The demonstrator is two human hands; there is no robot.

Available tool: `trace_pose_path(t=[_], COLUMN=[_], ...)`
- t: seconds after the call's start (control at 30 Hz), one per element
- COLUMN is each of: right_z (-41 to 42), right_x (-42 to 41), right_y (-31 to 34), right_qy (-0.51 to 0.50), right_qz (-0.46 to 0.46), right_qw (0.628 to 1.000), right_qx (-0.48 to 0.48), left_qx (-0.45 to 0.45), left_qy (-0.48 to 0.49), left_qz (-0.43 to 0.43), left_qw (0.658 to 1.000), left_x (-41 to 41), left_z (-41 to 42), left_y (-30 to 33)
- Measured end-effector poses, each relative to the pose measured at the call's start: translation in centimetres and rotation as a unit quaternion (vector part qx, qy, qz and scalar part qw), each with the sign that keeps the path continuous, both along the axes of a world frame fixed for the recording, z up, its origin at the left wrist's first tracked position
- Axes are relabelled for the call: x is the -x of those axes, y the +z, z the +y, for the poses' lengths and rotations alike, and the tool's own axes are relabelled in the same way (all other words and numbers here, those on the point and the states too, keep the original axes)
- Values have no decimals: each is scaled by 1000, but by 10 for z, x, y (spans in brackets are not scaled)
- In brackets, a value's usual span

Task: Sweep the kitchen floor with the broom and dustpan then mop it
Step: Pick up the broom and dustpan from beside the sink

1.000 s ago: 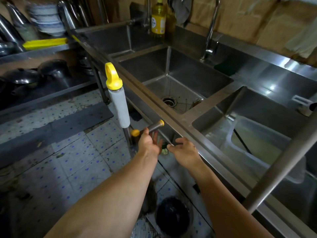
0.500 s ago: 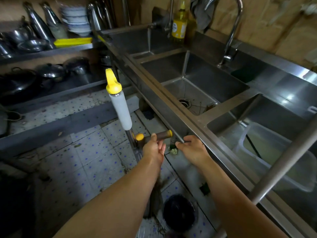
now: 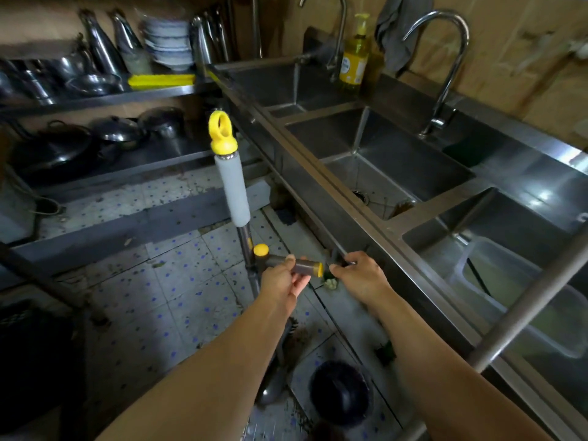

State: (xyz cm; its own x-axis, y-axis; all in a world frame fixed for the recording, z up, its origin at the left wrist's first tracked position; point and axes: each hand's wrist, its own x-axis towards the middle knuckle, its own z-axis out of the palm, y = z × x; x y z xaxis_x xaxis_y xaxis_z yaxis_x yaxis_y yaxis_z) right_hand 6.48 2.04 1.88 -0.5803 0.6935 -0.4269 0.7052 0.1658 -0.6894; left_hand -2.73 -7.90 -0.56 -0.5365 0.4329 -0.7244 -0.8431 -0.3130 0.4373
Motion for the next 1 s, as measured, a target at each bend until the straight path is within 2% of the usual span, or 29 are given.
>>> trace_pose_path(t=[0.37,0.6,0.8,1.0], right_z=[1,23,32,38], right_x=[-13,-31,-43,-62], right_y=[2,-1,0,1], right_qy=[-31,-99,-104,-77], right_qz=[-36,-58,-77,-187], right_qw=[998,992,989,964], right_qx=[-30,-44,-71,-173], left_qx=[28,35,45,30], left_qy=[-97,-151,-147,-147], left_qz=[61,95,95,71], left_qw=[993,983,984,986], left_x=[1,-6,-12,-15], left_z=[2,25,42,56], left_y=[0,-2,-2,-11])
